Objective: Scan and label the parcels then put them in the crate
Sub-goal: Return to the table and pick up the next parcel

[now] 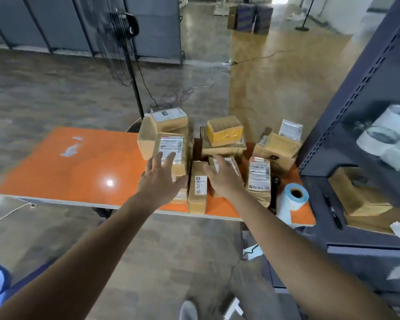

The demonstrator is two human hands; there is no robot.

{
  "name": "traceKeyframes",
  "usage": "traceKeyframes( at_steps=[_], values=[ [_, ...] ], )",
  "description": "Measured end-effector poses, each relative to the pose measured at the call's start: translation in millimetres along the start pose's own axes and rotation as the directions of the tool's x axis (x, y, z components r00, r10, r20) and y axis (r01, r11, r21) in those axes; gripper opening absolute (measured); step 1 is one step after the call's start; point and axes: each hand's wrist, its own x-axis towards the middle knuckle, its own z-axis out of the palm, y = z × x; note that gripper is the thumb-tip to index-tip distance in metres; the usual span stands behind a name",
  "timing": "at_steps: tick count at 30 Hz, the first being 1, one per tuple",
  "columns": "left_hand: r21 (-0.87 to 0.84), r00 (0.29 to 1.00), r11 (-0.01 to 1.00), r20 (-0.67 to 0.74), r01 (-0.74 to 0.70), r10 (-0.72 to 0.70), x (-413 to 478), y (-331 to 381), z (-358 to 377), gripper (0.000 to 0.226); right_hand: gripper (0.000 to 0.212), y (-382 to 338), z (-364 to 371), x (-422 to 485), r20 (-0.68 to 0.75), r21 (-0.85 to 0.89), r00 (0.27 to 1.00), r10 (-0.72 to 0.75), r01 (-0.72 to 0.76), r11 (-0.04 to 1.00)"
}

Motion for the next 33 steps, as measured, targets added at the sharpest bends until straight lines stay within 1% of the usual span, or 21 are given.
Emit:
traceKeyframes(
  at_steps=[3, 6, 9, 12, 13, 16, 17, 20, 22, 23, 24, 26, 27, 29, 30, 31, 33],
  values=[
    [-0.053, 1.0, 0.998, 0.008, 0.026, -0.026, 30, -20, -2, 0.082, 0.057, -11, 17, 25, 0.02, 0.043, 1.0, 0.01, -0.01, 0.999],
    [-0.102, 0.998, 0.993, 0.045, 0.055, -0.051, 55, -41, 0, 0.087, 0.061, -22, 38, 44, 0.059, 0.084, 0.996, 0.063, -0.068, 0.994],
    [-0.18, 0.984, 0.977, 0.158, 0.111, -0.083, 80, -58, 5, 0.086, 0.065, -31, 56, 59, 0.064, 0.077, 0.989, 0.136, -0.141, 0.987],
    [-0.378, 0.943, 0.894, 0.307, 0.241, -0.124, 102, -71, 3, 0.074, 0.066, -40, 63, 68, 0.073, 0.115, 0.972, 0.222, -0.229, 0.967],
    [-0.407, 0.935, 0.878, 0.335, 0.253, -0.115, 109, -74, 0, 0.068, 0.065, -43, 65, 71, 0.068, 0.108, 0.97, 0.232, -0.238, 0.965],
    [-0.447, 0.93, 0.868, 0.365, 0.215, -0.043, 128, -87, 0, 0.037, 0.062, -53, 73, 77, 0.045, 0.077, 0.964, 0.263, -0.265, 0.961],
    [-0.459, 0.925, 0.864, 0.38, 0.206, -0.018, 133, -91, 0, 0.033, 0.06, -56, 76, 78, 0.032, 0.078, 0.962, 0.27, -0.272, 0.959],
    [-0.545, 0.918, 0.815, 0.395, 0.197, 0.042, 144, -96, 3, 0.046, 0.046, -62, 83, 82, -0.057, 0.173, 0.951, 0.303, -0.289, 0.941],
    [-0.604, 0.923, 0.773, 0.379, 0.194, 0.065, 148, -92, 4, 0.04, 0.027, -59, 83, 85, -0.117, 0.268, 0.923, 0.367, -0.326, 0.907],
    [-0.629, 0.928, 0.753, 0.366, 0.193, 0.068, 148, -87, 4, 0.035, 0.023, -60, 78, 83, -0.139, 0.317, 0.909, 0.393, -0.335, 0.887],
    [-0.647, 0.933, 0.739, 0.352, 0.186, 0.073, 149, -82, 4, 0.028, 0.024, -59, 74, 81, -0.154, 0.363, 0.897, 0.415, -0.339, 0.868],
    [-0.684, 0.937, 0.711, 0.333, 0.164, 0.104, 147, -66, 2, 0.014, 0.035, -52, 63, 79, -0.188, 0.432, 0.879, 0.439, -0.327, 0.84],
    [-0.694, 0.934, 0.701, 0.339, 0.165, 0.116, 146, -58, 1, 0.014, 0.04, -49, 57, 78, -0.199, 0.464, 0.868, 0.456, -0.326, 0.824],
    [-0.713, 0.925, 0.684, 0.348, 0.154, 0.154, 147, -43, 2, 0.024, 0.053, -40, 47, 77, -0.214, 0.522, 0.836, 0.506, -0.34, 0.783],
    [-0.723, 0.918, 0.673, 0.357, 0.154, 0.174, 147, -36, 3, 0.031, 0.055, -35, 43, 77, -0.221, 0.544, 0.822, 0.525, -0.342, 0.766],
    [-0.734, 0.908, 0.661, 0.371, 0.159, 0.193, 150, -29, 6, 0.035, 0.056, -27, 39, 76, -0.243, 0.551, 0.813, 0.53, -0.334, 0.765],
    [-0.76, 0.881, 0.609, 0.426, 0.225, 0.206, 154, -13, 14, 0.037, 0.059, -14, 29, 72, -0.282, 0.538, 0.804, 0.523, -0.318, 0.78]
  ],
)
